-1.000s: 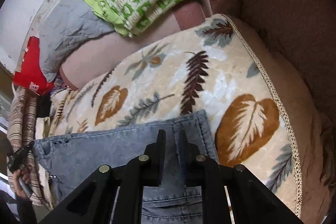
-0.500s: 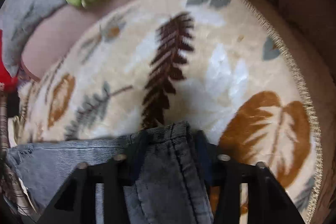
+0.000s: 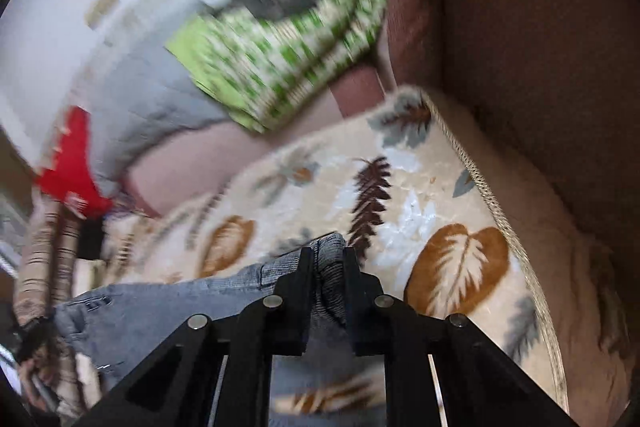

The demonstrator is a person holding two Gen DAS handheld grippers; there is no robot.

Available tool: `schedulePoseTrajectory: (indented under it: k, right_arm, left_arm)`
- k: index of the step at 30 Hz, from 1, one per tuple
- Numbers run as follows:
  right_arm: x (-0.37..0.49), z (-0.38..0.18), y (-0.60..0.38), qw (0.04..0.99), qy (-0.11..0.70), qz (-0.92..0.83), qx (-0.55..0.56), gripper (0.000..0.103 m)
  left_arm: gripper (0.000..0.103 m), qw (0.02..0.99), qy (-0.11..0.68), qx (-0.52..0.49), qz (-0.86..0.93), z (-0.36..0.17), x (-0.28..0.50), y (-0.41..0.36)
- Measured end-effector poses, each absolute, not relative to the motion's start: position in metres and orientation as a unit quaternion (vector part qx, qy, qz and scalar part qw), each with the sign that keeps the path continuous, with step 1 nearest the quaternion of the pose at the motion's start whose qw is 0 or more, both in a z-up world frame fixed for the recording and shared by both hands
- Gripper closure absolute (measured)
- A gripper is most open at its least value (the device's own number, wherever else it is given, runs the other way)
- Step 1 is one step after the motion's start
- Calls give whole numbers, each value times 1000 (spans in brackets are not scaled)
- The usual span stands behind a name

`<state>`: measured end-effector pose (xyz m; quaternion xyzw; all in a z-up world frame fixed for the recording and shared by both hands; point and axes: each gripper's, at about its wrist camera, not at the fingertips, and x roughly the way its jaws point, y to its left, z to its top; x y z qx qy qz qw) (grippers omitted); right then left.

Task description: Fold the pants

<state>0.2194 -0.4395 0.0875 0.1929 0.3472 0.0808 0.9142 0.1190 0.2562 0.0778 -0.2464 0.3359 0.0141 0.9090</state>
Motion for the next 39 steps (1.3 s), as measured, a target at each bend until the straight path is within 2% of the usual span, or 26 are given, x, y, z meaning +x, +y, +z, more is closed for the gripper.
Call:
schedulePoseTrajectory:
  k: [3, 6, 7, 10, 11, 12, 13, 15, 19, 24, 26, 27, 28, 30, 34, 36, 38, 39]
  right_arm:
    - [148, 82, -453, 917, 324, 96, 212, 89]
    - [81, 34, -465, 907, 345, 84, 226, 86]
    - [68, 16, -467, 905, 356, 76, 222, 84]
    - [41, -66, -473, 847, 471, 63, 239, 75]
    - [31, -76, -483, 832, 476, 60, 278, 73]
    - [19, -71, -494, 834, 448, 64, 314, 57]
    - [9, -61, -503, 842, 423, 54, 331, 32]
    - [2, -37, -512, 861, 387, 30, 330, 26]
    - [31, -17, -498, 863, 395, 63, 309, 26]
    - [102, -39, -458, 842, 473, 81, 246, 29]
    - [130, -57, -447, 827, 513, 69, 222, 49]
    - [135, -67, -445, 817, 531, 65, 217, 77]
    - [140, -70, -443, 816, 537, 59, 207, 83]
    - [144, -59, -434, 830, 530, 62, 164, 84]
    - [139, -13, -425, 882, 459, 40, 103, 84]
    - [143, -22, -422, 881, 462, 31, 95, 79]
    - [160, -50, -417, 866, 498, -3, 47, 78]
    - [162, -63, -419, 856, 516, -21, 33, 70]
  left_arm:
    - [100, 903, 338, -264, 3, 53, 56, 270]
    - [98, 890, 369, -267, 1, 13, 5, 270]
    - [96, 876, 407, -258, 8, -11, -7, 270]
    - [96, 838, 476, -263, 41, -53, -29, 278]
    - [96, 835, 479, -268, 52, -54, -34, 280]
    - [96, 839, 471, -267, 60, -47, -40, 282]
    - [95, 847, 462, -256, 65, -38, -41, 279]
    - [91, 866, 441, -224, 70, -14, -37, 267]
    - [64, 896, 410, -169, 31, 13, -14, 218]
    - [63, 887, 452, -89, 44, -26, 18, 171]
    - [63, 871, 482, -82, 57, -54, 23, 171]
    - [60, 864, 492, -86, 63, -67, 22, 175]
    - [58, 871, 479, -92, 61, -69, 18, 178]
    - [55, 871, 478, -93, 60, -66, 15, 179]
    - [53, 872, 477, -87, 59, -68, 16, 179]
    - [51, 874, 475, -84, 62, -69, 15, 178]
    - [47, 873, 475, -86, 66, -70, 16, 181]
    - [47, 873, 475, -86, 66, -69, 16, 181]
